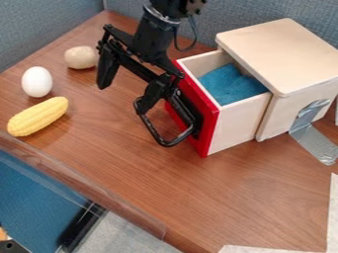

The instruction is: Put the corn in the drawer

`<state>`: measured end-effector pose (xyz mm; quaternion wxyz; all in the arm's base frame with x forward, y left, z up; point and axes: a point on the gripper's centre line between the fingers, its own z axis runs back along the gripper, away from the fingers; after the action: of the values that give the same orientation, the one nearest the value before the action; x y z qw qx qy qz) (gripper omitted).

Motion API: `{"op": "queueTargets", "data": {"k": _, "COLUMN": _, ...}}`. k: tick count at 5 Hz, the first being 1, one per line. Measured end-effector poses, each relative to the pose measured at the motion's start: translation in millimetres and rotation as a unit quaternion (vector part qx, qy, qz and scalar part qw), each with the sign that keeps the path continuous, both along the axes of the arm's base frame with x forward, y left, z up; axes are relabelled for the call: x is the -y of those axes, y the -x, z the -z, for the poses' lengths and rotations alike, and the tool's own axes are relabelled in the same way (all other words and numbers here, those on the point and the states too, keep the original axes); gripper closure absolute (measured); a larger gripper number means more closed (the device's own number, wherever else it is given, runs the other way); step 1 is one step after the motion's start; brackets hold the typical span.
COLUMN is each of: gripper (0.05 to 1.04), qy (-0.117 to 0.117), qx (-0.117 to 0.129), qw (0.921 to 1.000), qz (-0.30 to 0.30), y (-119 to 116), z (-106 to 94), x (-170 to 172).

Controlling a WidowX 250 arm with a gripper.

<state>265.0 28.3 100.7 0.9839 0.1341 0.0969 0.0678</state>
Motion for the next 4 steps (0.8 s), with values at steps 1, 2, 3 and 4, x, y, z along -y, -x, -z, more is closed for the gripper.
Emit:
{"op": "queueTargets", "data": {"k": 1, "gripper": 0.083, "qy": 0.001, "qx": -0.013, "qw": 0.9999, "qz": 0.003, "y": 2, "z": 7.2, "x": 1}}
{"op": "queueTargets", "data": {"k": 2, "gripper": 0.083, "qy": 0.022, "qx": 0.013, "qw": 0.9997, "qz": -0.001, "y": 8, "z": 7.5, "x": -42}}
{"op": "queueTargets", "data": {"k": 3, "gripper": 0.083, "qy": 0.038, "qx": 0.031, "qw": 0.9986, "qz": 0.019, "y": 15, "z": 8.9, "x": -73}}
{"op": "queueTargets", "data": {"k": 4, "gripper": 0.083, "qy": 0.048, "qx": 0.044, "qw": 0.9974, "qz": 0.033, "y": 25, "z": 11.7, "x": -110}}
